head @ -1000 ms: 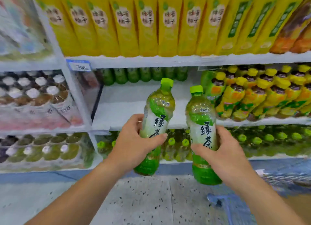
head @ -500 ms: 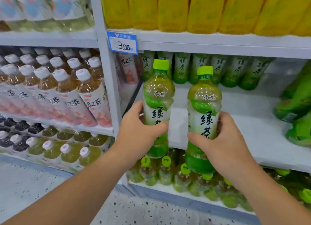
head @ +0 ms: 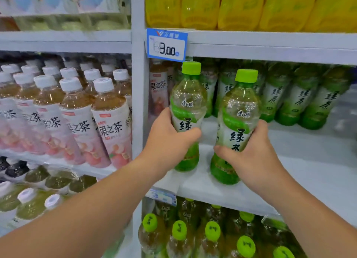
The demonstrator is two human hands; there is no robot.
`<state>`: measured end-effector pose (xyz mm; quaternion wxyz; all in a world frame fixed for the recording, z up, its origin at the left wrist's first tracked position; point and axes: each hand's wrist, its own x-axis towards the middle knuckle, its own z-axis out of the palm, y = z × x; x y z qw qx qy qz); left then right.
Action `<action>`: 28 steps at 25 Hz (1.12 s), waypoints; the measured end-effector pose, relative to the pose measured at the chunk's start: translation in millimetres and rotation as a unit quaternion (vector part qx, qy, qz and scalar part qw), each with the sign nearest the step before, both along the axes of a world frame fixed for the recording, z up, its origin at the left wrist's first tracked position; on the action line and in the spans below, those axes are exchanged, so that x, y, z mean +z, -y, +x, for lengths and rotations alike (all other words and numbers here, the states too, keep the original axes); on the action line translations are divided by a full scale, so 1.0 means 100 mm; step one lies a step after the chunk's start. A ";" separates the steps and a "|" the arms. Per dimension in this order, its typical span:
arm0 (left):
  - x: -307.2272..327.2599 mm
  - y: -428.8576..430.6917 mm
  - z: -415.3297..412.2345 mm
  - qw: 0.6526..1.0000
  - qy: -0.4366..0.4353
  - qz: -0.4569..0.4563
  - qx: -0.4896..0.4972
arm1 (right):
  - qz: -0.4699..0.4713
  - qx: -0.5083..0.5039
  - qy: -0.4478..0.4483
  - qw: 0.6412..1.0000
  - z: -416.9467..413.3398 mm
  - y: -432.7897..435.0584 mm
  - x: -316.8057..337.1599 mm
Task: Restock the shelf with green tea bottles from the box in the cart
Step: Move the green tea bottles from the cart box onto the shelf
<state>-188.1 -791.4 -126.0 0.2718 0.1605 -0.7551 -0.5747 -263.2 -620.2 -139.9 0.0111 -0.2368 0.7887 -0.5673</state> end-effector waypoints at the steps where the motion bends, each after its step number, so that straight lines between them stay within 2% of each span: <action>1: -0.07 0.02 -0.01 1.000 -0.008 -0.010 0.002 | 0.001 0.006 -0.011 1.000 -0.02 0.01 -0.05; 5: -0.25 0.12 -0.07 0.998 -0.044 -0.046 0.023 | -0.021 0.045 -0.049 0.998 -0.12 -0.05 -0.22; 8: -0.31 0.14 -0.06 0.996 -0.057 -0.062 0.027 | 0.021 0.085 -0.064 0.994 -0.11 -0.16 -0.35; 10: -0.36 0.13 0.00 0.995 -0.032 -0.087 0.023 | 0.053 0.088 -0.086 0.991 -0.10 -0.25 -0.44; 13: -0.50 0.11 0.12 0.984 0.033 -0.173 0.034 | 0.071 0.080 -0.106 0.989 -0.13 -0.30 -0.50; 17: -0.55 0.04 0.08 0.961 0.045 -0.252 0.108 | 0.080 0.078 -0.094 0.989 -0.24 -0.18 -0.48; 21: -0.50 0.08 -0.13 0.958 0.055 -0.248 0.130 | 0.093 0.074 -0.088 0.989 -0.41 0.05 -0.42; 28: -0.51 0.24 -0.63 0.968 0.049 -0.188 0.156 | 0.090 0.053 -0.060 0.993 -0.83 0.49 -0.41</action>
